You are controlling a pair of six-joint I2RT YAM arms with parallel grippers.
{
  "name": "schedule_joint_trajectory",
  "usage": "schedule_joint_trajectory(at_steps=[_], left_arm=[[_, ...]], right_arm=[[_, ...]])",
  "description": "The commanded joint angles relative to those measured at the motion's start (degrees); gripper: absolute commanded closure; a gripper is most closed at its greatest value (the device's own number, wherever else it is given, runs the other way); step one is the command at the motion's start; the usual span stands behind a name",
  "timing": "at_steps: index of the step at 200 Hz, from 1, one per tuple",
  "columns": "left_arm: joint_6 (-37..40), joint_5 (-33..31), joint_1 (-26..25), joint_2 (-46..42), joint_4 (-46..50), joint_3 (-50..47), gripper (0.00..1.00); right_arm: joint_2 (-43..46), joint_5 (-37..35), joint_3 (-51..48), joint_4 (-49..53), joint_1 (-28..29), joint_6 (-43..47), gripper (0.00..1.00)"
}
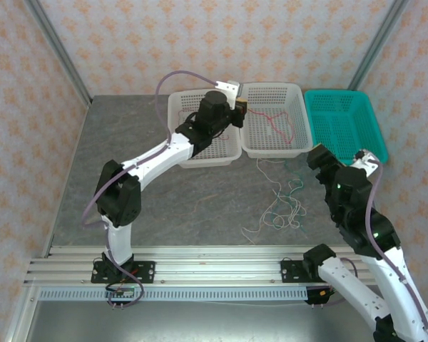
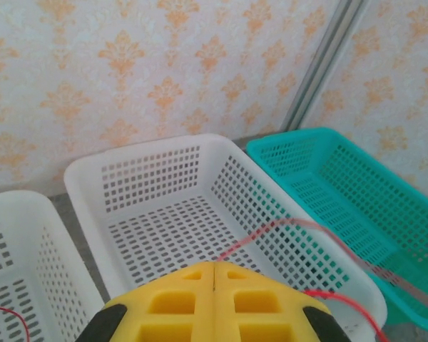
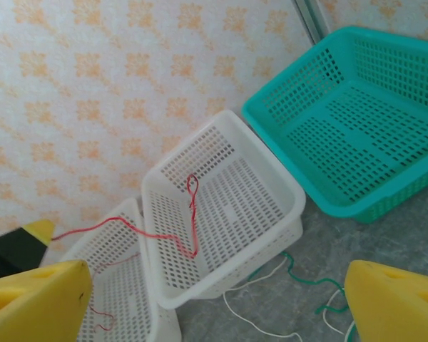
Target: Untangle the cables
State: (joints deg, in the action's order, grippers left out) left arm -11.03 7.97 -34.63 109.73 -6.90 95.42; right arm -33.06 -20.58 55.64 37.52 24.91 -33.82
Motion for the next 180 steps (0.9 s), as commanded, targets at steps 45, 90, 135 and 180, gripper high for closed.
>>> schedule_joint_trajectory(at_steps=[45, 90, 135, 180], left_arm=[[1.1, -6.9, 11.8, -11.2, -1.3, -5.1, 1.0], [-0.3, -7.5, 16.3, -8.7, 0.2, -9.4, 1.0], [-1.2, -8.9, 17.1, -4.2, -0.9, -13.3, 1.0], [-1.2, -11.4, 17.1, -4.7, -2.2, -17.3, 0.65]], right_arm=[[-3.0, 2.8, -3.5, -2.5, -0.3, 0.0, 0.08], [-5.6, 5.3, -4.7, -5.2, -0.3, -1.4, 0.09], [-4.9, 5.6, -5.8, -4.5, -0.3, -1.7, 0.09], [-6.4, 6.6, -7.4, -5.4, -0.3, -1.9, 0.08]])
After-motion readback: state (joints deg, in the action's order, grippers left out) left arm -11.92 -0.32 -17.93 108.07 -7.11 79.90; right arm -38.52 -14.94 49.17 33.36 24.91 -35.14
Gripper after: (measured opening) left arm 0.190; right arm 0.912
